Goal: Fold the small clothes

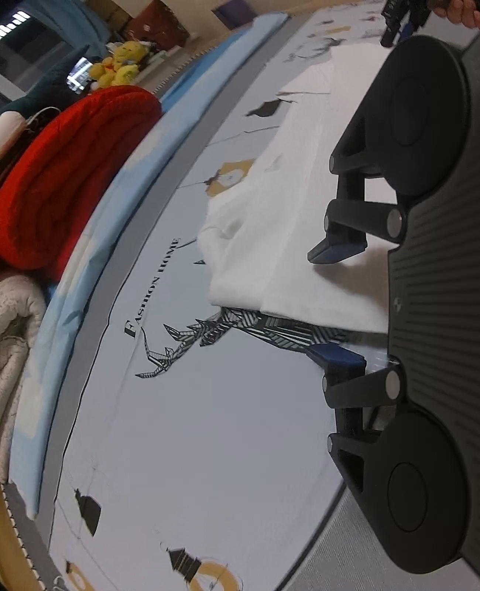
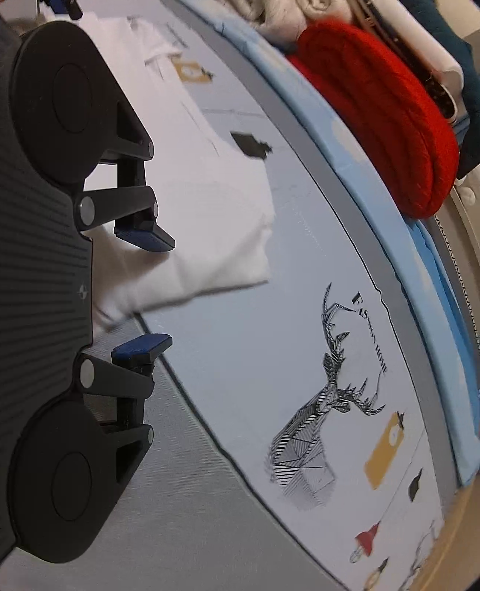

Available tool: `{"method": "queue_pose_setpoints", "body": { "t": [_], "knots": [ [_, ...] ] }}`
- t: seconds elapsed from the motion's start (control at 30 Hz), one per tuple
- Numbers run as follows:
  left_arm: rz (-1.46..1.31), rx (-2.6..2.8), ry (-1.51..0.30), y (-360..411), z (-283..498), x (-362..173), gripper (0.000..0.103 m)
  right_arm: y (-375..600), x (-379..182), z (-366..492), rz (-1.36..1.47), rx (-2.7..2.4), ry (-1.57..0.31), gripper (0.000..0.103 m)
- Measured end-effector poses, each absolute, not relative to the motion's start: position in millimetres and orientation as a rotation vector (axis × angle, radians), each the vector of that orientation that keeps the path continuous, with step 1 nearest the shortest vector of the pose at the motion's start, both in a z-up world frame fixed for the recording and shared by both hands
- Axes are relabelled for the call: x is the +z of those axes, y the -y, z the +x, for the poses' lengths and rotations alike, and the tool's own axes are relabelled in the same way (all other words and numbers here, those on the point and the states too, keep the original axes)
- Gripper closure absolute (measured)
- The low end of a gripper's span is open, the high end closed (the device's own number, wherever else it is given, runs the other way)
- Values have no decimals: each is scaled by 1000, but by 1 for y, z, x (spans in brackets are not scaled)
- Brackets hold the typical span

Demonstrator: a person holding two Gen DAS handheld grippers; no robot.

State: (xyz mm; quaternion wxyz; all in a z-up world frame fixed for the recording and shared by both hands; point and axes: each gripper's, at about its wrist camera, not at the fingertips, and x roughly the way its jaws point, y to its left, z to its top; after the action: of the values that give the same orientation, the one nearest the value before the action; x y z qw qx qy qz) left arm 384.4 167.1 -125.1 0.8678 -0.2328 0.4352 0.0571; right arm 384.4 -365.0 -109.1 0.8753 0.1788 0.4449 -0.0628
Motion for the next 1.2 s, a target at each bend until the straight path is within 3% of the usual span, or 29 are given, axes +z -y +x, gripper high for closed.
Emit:
{"method": "queue_pose_setpoints", "body": {
  "t": [0.13, 0.17, 0.2, 0.23, 0.27, 0.3, 0.33, 0.47, 0.53, 0.7, 0.77, 0.83, 0.9, 1.2],
  "knots": [
    [-460, 70, -886, -163, 393, -134, 51, 372, -124, 400, 389, -100, -939, 53],
    [-438, 63, -882, -160, 396, -138, 52, 371, -126, 404, 371, -99, -933, 58],
    [-414, 60, -869, -157, 397, -139, 59, 368, -128, 407, 353, -93, -927, 74],
    [-387, 54, -858, -154, 399, -140, 82, 366, -130, 411, 340, -71, -924, 81],
    [-371, 36, -852, -153, 401, -140, 93, 363, -130, 414, 327, -61, -921, 84],
    [-358, 40, -836, -152, 402, -137, 94, 359, -130, 418, 304, -59, -911, 91],
    [-327, 62, -804, -151, 402, -133, 95, 356, -129, 421, 286, -56, -897, 92],
    [-260, 77, -762, -146, 403, -121, 89, 354, -113, 425, 295, -30, -734, 97],
    [-236, 121, -795, -146, 402, -118, 69, 343, -110, 429, 167, -89, -732, 96],
    [-234, 95, -753, -149, 386, -99, 69, 355, -110, 421, 260, -103, -807, 93],
    [-255, 23, -807, -147, 380, -103, 69, 353, -109, 412, 241, -46, -807, 92],
    [-209, 9, -925, -142, 377, -117, 69, 349, -122, 410, 148, -32, -925, 91],
    [-123, 68, -959, -138, 368, -122, 63, 355, -122, 396, 100, -102, -922, 62],
    [-83, 85, -736, -120, 284, -4, 56, 379, -26, 316, 135, -135, -781, 63]
  ]
}}
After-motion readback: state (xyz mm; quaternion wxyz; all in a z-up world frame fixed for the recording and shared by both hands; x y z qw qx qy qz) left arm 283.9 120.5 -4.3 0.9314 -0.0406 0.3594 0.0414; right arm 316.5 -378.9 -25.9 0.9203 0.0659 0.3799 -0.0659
